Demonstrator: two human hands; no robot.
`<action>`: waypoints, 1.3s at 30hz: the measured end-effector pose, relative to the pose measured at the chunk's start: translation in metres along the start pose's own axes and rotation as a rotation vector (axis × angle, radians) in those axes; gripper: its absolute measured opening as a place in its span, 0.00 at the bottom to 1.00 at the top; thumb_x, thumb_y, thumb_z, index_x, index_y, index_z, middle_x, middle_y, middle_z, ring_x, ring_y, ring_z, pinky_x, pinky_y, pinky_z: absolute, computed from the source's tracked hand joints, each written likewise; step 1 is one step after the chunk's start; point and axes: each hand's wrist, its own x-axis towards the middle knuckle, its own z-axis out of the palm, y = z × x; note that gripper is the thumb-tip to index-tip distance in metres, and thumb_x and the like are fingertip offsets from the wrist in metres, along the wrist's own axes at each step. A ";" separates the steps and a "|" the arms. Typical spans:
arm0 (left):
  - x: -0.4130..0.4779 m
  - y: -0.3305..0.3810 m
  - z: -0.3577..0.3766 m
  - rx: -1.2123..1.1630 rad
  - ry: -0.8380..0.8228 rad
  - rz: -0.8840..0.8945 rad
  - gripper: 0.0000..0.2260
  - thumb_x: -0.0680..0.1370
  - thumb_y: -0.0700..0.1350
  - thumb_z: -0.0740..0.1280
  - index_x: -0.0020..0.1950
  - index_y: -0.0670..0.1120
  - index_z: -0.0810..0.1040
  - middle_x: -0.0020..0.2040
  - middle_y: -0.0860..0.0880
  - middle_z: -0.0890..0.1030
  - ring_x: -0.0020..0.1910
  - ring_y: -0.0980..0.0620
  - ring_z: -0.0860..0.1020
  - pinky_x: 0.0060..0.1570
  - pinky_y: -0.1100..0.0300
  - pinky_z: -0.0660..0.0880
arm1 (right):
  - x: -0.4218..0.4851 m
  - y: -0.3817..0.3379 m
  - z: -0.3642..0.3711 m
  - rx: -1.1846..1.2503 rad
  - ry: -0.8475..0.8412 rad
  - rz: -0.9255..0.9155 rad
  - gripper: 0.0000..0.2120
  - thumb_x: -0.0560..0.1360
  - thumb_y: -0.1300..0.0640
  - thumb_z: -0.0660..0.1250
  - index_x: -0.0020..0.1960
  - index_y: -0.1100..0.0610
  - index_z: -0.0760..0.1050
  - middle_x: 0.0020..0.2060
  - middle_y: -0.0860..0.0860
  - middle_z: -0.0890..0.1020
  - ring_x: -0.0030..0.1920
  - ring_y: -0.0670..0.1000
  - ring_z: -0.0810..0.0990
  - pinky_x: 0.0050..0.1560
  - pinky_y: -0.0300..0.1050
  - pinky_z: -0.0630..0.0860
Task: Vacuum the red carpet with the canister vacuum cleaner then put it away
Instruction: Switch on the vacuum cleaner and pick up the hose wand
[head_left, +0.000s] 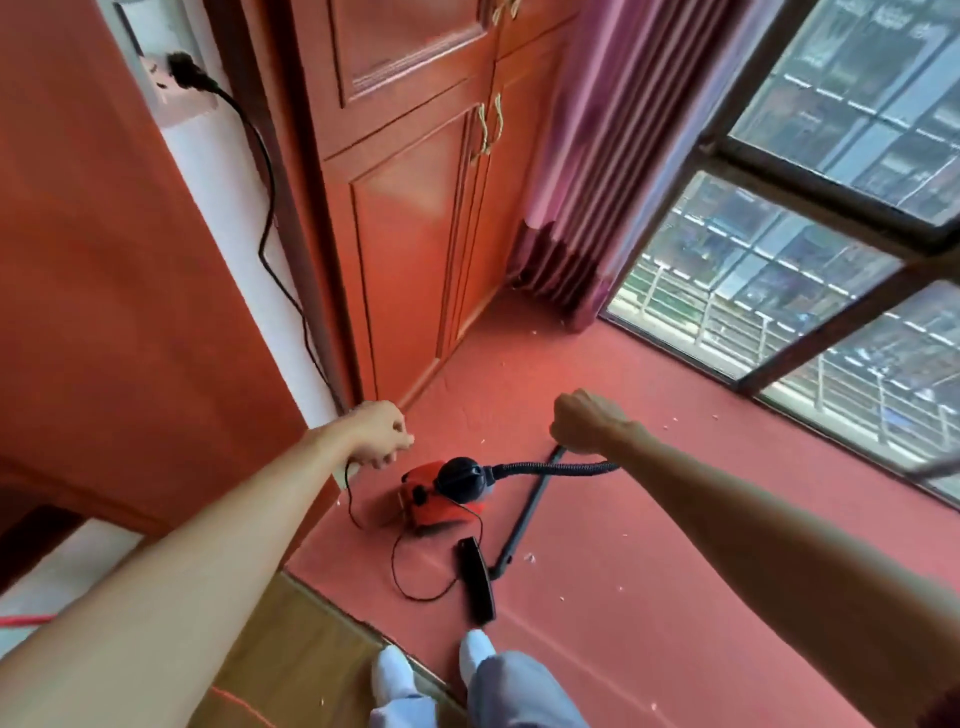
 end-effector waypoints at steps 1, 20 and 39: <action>0.003 0.011 0.007 0.026 0.010 0.025 0.12 0.82 0.46 0.64 0.42 0.42 0.80 0.39 0.43 0.84 0.33 0.49 0.80 0.37 0.57 0.78 | -0.005 0.011 0.008 0.015 -0.011 0.013 0.14 0.76 0.61 0.59 0.56 0.64 0.78 0.55 0.63 0.81 0.53 0.63 0.82 0.43 0.48 0.75; 0.031 0.214 0.173 0.340 -0.029 -0.015 0.06 0.79 0.45 0.64 0.43 0.48 0.79 0.46 0.43 0.85 0.46 0.43 0.83 0.48 0.51 0.79 | -0.050 0.219 0.105 0.071 -0.062 -0.065 0.12 0.77 0.62 0.57 0.55 0.64 0.76 0.54 0.60 0.80 0.53 0.62 0.80 0.47 0.50 0.77; 0.053 0.098 0.152 -0.126 0.123 -0.397 0.12 0.78 0.40 0.61 0.46 0.37 0.84 0.41 0.39 0.87 0.38 0.44 0.85 0.41 0.50 0.83 | 0.082 0.137 0.081 -0.109 -0.149 -0.378 0.14 0.78 0.61 0.57 0.60 0.63 0.75 0.57 0.61 0.80 0.55 0.62 0.80 0.48 0.49 0.75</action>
